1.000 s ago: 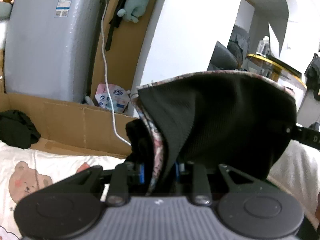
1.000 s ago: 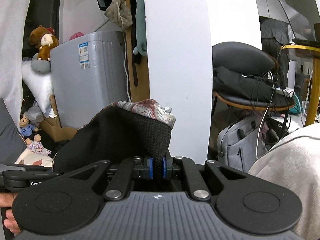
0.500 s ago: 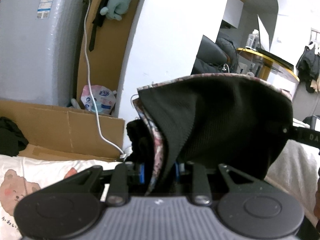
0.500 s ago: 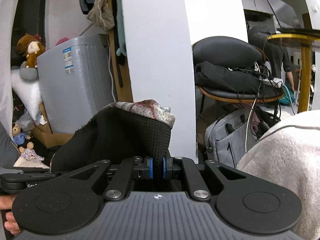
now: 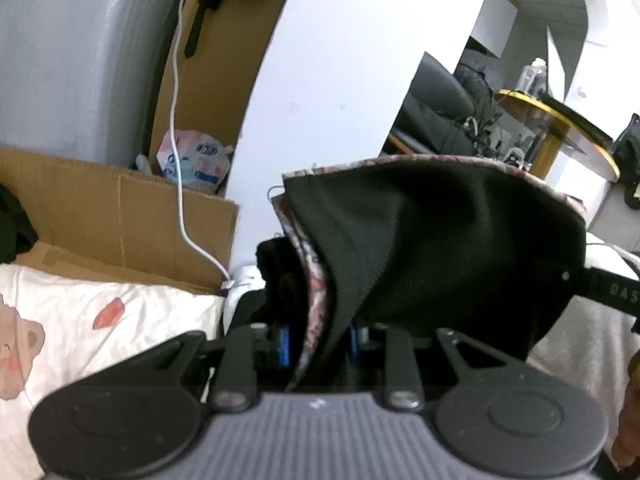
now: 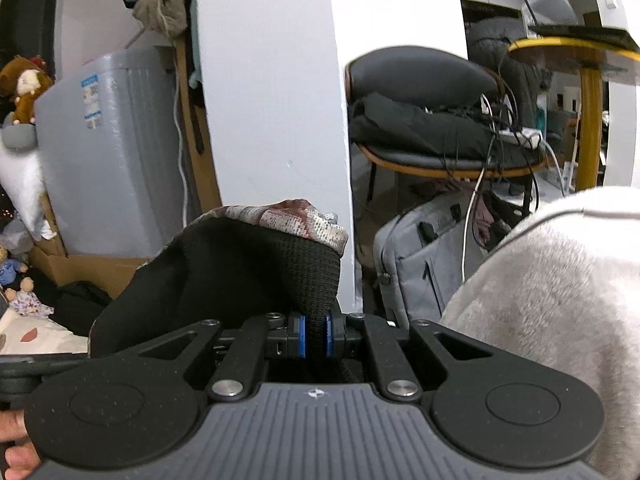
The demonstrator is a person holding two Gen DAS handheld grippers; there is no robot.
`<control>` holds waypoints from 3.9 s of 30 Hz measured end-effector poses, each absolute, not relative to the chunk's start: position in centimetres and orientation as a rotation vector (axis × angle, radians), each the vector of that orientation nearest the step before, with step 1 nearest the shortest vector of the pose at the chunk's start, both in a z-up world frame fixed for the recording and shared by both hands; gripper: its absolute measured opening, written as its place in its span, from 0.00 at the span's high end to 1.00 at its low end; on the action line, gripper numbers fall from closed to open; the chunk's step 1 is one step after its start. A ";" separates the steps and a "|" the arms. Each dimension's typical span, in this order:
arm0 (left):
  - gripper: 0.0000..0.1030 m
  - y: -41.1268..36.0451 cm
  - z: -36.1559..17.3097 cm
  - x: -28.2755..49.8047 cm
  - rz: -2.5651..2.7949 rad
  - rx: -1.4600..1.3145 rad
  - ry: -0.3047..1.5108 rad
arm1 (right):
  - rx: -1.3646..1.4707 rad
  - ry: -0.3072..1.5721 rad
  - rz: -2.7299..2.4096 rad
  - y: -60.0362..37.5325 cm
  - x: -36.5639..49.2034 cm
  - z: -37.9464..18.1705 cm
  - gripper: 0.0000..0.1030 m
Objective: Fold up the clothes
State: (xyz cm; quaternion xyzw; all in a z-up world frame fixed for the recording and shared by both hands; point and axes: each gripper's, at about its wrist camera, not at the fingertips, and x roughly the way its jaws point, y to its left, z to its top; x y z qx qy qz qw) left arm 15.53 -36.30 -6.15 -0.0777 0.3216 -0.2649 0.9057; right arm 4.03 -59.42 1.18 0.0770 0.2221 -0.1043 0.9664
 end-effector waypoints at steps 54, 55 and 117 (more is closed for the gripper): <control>0.78 -42.8 -21.5 36.8 -0.586 -0.047 0.759 | 0.051 0.655 -0.189 -68.5 29.4 -16.1 0.91; 0.78 -42.9 -21.7 37.1 -0.585 -0.051 0.756 | 0.048 0.658 -0.187 -68.7 29.8 -16.5 0.91; 0.81 -38.2 -22.1 37.2 -0.453 -0.013 0.856 | 0.177 0.757 -0.286 -67.7 25.2 -21.5 0.64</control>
